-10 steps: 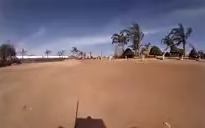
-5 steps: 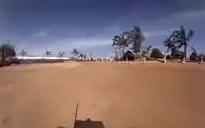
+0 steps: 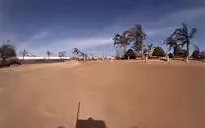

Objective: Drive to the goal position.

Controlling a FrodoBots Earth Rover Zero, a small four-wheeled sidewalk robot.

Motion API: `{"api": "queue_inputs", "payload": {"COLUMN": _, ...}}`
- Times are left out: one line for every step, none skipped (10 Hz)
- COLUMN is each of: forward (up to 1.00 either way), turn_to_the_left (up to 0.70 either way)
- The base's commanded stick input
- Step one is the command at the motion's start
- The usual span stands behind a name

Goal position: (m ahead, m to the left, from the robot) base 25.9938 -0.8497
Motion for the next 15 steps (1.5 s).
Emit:
{"api": "queue_inputs", "payload": {"forward": 0.70, "turn_to_the_left": 0.00}}
{"api": "queue_inputs", "payload": {"forward": 0.70, "turn_to_the_left": 0.00}}
{"api": "queue_inputs", "payload": {"forward": 0.70, "turn_to_the_left": 0.00}}
{"api": "queue_inputs", "payload": {"forward": 0.70, "turn_to_the_left": 0.00}}
{"api": "queue_inputs", "payload": {"forward": 0.70, "turn_to_the_left": 0.00}}
{"api": "queue_inputs", "payload": {"forward": 0.70, "turn_to_the_left": 0.00}}
{"api": "queue_inputs", "payload": {"forward": 0.70, "turn_to_the_left": 0.00}}
{"api": "queue_inputs", "payload": {"forward": 0.70, "turn_to_the_left": 0.00}}
{"api": "queue_inputs", "payload": {"forward": 0.70, "turn_to_the_left": 0.00}}
{"api": "queue_inputs", "payload": {"forward": 0.70, "turn_to_the_left": 0.00}}
{"api": "queue_inputs", "payload": {"forward": 0.70, "turn_to_the_left": 0.00}}
{"api": "queue_inputs", "payload": {"forward": 0.70, "turn_to_the_left": 0.00}}
{"api": "queue_inputs", "payload": {"forward": 0.70, "turn_to_the_left": 0.00}}
{"api": "queue_inputs", "payload": {"forward": 0.70, "turn_to_the_left": 0.00}}
{"api": "queue_inputs", "payload": {"forward": 0.70, "turn_to_the_left": 0.00}}
